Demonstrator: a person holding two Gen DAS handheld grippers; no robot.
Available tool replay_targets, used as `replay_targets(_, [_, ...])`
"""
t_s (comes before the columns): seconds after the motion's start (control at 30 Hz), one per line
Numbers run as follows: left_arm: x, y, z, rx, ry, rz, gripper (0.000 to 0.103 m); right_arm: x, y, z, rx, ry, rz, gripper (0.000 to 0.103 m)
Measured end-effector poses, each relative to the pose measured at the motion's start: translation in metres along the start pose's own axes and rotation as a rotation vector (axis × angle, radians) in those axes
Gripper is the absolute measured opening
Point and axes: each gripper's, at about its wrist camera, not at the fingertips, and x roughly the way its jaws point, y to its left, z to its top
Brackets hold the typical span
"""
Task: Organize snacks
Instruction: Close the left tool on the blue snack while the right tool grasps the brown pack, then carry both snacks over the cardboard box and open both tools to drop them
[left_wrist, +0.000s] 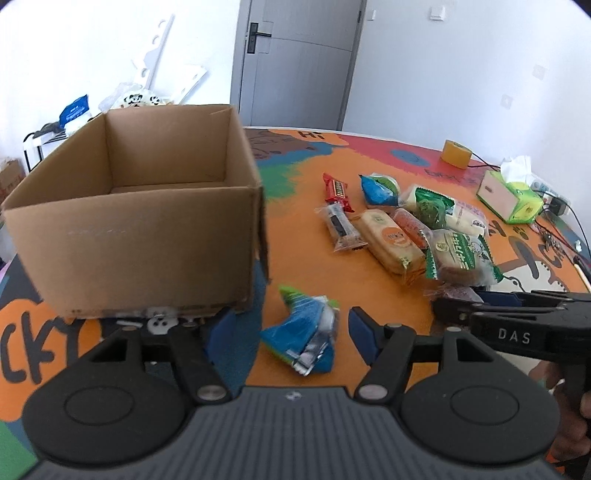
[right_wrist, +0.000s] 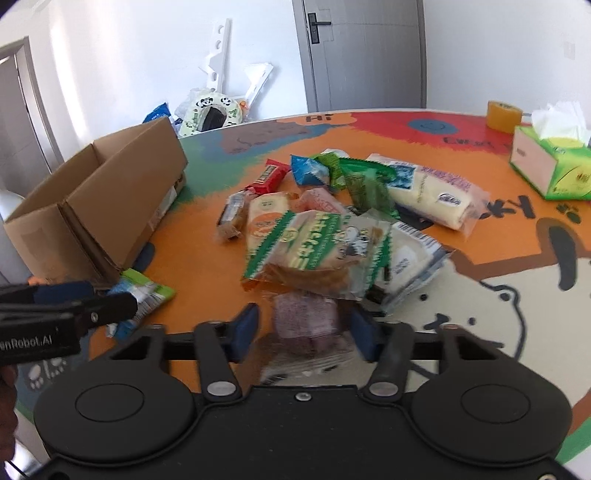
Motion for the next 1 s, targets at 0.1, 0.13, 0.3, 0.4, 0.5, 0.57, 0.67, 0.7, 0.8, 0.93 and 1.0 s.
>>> replay_targets(0.1, [0.008,-0.006,0.002,0.01,0.006,-0.013,0.066,-0.006,-0.009,-0.002,0.031,0.004,0.023,0.038])
replay_targets(0.13, [0.01,-0.007,0.001,0.017,0.005,-0.016,0.066,-0.008,-0.011,-0.003,0.036,0.005,0.027,0.037])
replay_targets(0.3, [0.018,-0.016,-0.003,0.044,0.021,-0.013,0.066,-0.014,-0.012,-0.009,0.027,0.005,0.017,0.04])
replay_targets(0.4, [0.017,-0.02,-0.008,0.062,0.014,0.002,0.062,-0.014,-0.007,-0.011,0.003,0.005,0.028,0.057])
replay_targets(0.5, [0.015,-0.02,-0.011,0.066,-0.002,0.0,0.052,-0.013,-0.002,-0.013,-0.022,-0.003,0.021,0.057])
replay_targets(0.57, [0.014,-0.02,-0.011,0.078,-0.008,0.007,0.041,-0.013,-0.002,-0.013,-0.032,-0.012,0.002,0.046])
replay_targets(0.67, [0.013,-0.018,-0.01,0.056,-0.01,-0.017,0.035,-0.014,-0.007,-0.012,-0.016,-0.017,0.0,0.037])
replay_targets(0.7, [0.012,-0.018,-0.01,0.054,-0.012,-0.019,0.034,-0.015,-0.009,-0.012,-0.005,-0.015,0.005,0.036])
replay_targets(0.8, [0.004,-0.019,-0.009,0.06,-0.031,-0.034,0.032,-0.02,-0.011,-0.013,0.017,-0.01,0.02,0.035])
replay_targets(0.93, [-0.008,-0.021,-0.006,0.058,-0.057,-0.045,0.032,-0.025,-0.012,-0.015,0.044,-0.012,0.033,0.034])
replay_targets(1.0, [-0.015,-0.021,-0.005,0.059,-0.071,-0.049,0.032,-0.028,-0.011,-0.014,0.047,-0.022,0.033,0.034])
